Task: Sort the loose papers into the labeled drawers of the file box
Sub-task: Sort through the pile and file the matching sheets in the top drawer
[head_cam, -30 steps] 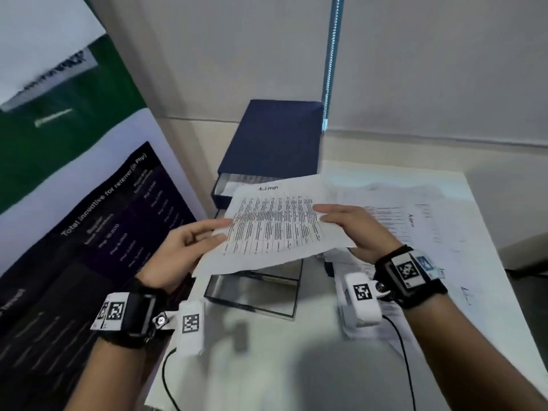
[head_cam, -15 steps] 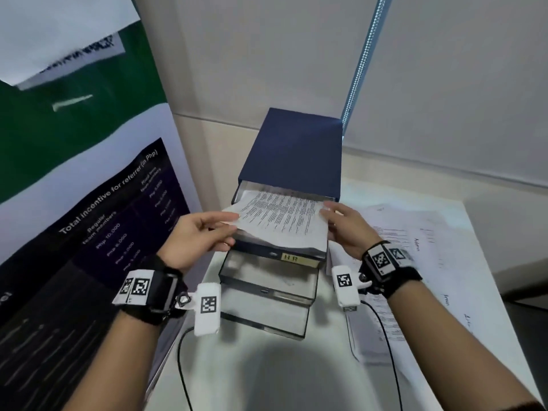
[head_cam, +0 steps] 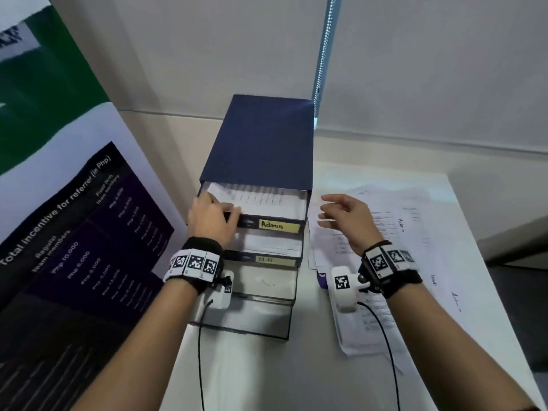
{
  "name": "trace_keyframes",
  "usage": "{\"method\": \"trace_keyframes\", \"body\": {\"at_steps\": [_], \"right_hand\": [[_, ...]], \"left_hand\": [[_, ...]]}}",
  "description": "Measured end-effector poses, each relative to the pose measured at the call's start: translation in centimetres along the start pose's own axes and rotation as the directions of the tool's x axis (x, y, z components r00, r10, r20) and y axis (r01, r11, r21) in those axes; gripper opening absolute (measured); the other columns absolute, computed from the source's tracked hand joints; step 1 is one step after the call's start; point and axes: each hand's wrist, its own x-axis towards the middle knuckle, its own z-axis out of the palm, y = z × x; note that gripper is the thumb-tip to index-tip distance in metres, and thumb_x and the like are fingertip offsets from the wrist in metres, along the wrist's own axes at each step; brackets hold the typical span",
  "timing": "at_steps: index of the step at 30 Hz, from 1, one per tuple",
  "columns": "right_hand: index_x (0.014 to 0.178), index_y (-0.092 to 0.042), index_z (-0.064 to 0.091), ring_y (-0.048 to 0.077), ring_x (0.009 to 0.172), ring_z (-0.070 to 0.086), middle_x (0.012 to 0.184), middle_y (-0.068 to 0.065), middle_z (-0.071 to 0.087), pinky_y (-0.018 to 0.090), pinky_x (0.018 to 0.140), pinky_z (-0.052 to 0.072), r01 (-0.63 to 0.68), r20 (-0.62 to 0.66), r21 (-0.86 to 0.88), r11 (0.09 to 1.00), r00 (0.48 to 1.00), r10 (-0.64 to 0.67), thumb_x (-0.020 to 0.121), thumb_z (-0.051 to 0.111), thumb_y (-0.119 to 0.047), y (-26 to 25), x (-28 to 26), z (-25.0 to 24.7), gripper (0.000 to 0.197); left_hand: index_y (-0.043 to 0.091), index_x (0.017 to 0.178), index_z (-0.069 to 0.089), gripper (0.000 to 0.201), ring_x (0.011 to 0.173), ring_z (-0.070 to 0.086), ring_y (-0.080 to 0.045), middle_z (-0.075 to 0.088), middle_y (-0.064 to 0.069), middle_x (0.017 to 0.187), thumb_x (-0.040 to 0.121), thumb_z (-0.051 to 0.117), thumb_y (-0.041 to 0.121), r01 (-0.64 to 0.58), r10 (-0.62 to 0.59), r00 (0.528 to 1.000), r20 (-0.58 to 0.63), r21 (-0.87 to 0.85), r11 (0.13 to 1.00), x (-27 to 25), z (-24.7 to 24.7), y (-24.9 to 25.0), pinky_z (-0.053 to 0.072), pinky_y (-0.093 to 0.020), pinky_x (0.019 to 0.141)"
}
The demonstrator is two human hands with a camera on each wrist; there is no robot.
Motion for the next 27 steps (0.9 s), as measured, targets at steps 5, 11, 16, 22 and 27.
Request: {"method": "trace_keyframes", "body": {"at_steps": [5,11,16,22,27], "right_hand": [[0.128,-0.015,0.060,0.027,0.118,0.059,0.128,0.009,0.063,0.040,0.104,0.045,-0.061,-0.024,-0.767,0.639,0.998,0.066,0.090,0.064,-0.021,8.9,3.3,-8.5,0.039],[0.156,-0.022,0.013,0.029,0.151,0.010,0.165,0.003,0.001,0.050,0.117,0.026,0.190,0.202,-0.979,0.067,0.931,0.303,0.101,0.035,-0.042,17.8,2.8,-14.7,0.063],[0.143,-0.032,0.044,0.023,0.148,0.023,0.162,-0.005,0.020,0.043,0.116,0.021,0.338,0.340,-0.940,0.056,0.902,0.267,0.078,0.002,-0.056,19.7,-1.1,-16.4,0.081],[0.081,-0.019,0.073,0.010,0.072,0.065,0.078,-0.006,0.072,0.030,0.087,0.048,0.158,0.189,-0.961,0.227,0.975,0.118,0.100,0.037,-0.050,19.7,-2.7,-20.7,0.052],[0.113,-0.013,0.065,0.023,0.092,0.065,0.100,0.009,0.067,0.029,0.079,0.051,-0.312,-0.286,-0.781,0.541,0.949,0.133,0.091,0.060,-0.043,19.3,-1.2,-23.9,0.037]], "left_hand": [[0.016,0.109,0.076,0.047,0.124,0.038,-0.043,0.040,-0.025,0.137,0.095,0.047,0.050,0.103,-0.090,0.994,-0.061,0.256,0.961,0.6,1.8,1.9,0.038,-0.052,0.101],[0.021,0.127,0.060,0.042,0.145,0.016,-0.043,0.013,-0.026,0.158,0.086,0.066,0.031,-0.255,0.262,0.942,-0.210,0.063,0.965,-1.5,1.4,9.7,0.023,-0.052,0.116],[0.018,0.106,0.070,0.019,0.130,0.043,-0.027,0.045,-0.011,0.140,0.089,0.063,0.020,-0.639,0.681,0.732,0.036,-0.314,0.703,-4.1,8.6,15.5,0.040,-0.043,0.106],[0.018,0.152,0.029,0.072,0.150,0.013,-0.027,0.008,-0.012,0.164,0.091,0.065,0.032,-0.315,0.259,0.689,0.677,-0.042,0.948,-5.9,22.3,15.0,0.018,-0.033,0.122],[0.023,0.158,0.003,0.083,0.152,0.001,-0.029,-0.007,-0.010,0.165,0.095,0.051,0.048,-0.237,0.063,0.687,0.723,0.141,0.961,-7.2,25.9,14.5,0.013,-0.045,0.122]]}}
